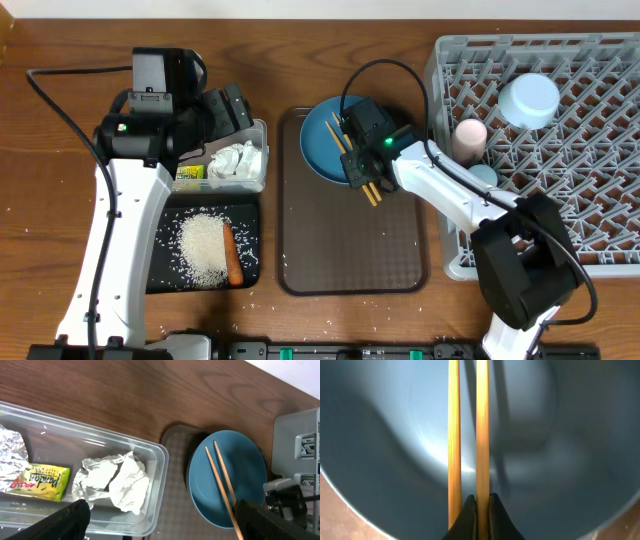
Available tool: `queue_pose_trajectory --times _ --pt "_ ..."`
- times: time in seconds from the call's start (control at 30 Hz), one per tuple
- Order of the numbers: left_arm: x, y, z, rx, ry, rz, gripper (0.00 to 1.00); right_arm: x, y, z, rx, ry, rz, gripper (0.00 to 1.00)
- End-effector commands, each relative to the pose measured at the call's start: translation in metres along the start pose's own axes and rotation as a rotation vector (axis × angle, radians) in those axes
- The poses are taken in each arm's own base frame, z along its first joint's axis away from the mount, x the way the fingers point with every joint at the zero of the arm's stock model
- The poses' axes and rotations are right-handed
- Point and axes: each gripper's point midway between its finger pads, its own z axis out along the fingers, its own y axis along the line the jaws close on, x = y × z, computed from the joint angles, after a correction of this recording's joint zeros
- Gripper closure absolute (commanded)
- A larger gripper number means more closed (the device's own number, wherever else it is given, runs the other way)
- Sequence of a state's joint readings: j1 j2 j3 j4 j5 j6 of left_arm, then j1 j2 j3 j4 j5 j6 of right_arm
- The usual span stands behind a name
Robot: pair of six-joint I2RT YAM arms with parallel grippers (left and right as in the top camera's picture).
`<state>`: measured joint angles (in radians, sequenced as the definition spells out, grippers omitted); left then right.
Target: Sort waste into correct bins and load items into the dishwasher rack
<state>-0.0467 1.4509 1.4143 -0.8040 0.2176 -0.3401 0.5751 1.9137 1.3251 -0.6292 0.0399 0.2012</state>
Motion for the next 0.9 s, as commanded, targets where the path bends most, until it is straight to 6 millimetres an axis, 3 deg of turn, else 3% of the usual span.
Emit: queue_pose_trajectory --times 0.0,0.13,0.2,0.47,0.7,0.87 --pt "-0.004 0.001 -0.006 -0.004 -0.022 -0.001 0.05 -0.016 -0.001 -0.037 -0.003 -0.082 0.007 0.99" --pt "-0.004 0.001 -0.006 -0.004 -0.021 -0.001 0.05 -0.02 -0.018 -0.078 0.019 -0.135 0.036 0.99" --pt "-0.004 0.001 -0.006 -0.004 -0.022 -0.001 0.05 -0.017 -0.036 -0.102 0.054 -0.157 0.065 0.99" --pt "-0.004 0.001 -0.006 -0.004 -0.022 -0.001 0.05 0.029 -0.133 -0.17 0.28 -0.115 0.211 0.99" --pt "-0.004 0.001 -0.006 -0.004 -0.022 -0.001 0.05 0.081 -0.189 -0.187 0.355 0.027 0.366 0.99" --pt "-0.004 0.001 -0.006 -0.003 -0.022 -0.001 0.05 0.094 -0.22 -0.19 0.391 0.042 0.46 0.99"
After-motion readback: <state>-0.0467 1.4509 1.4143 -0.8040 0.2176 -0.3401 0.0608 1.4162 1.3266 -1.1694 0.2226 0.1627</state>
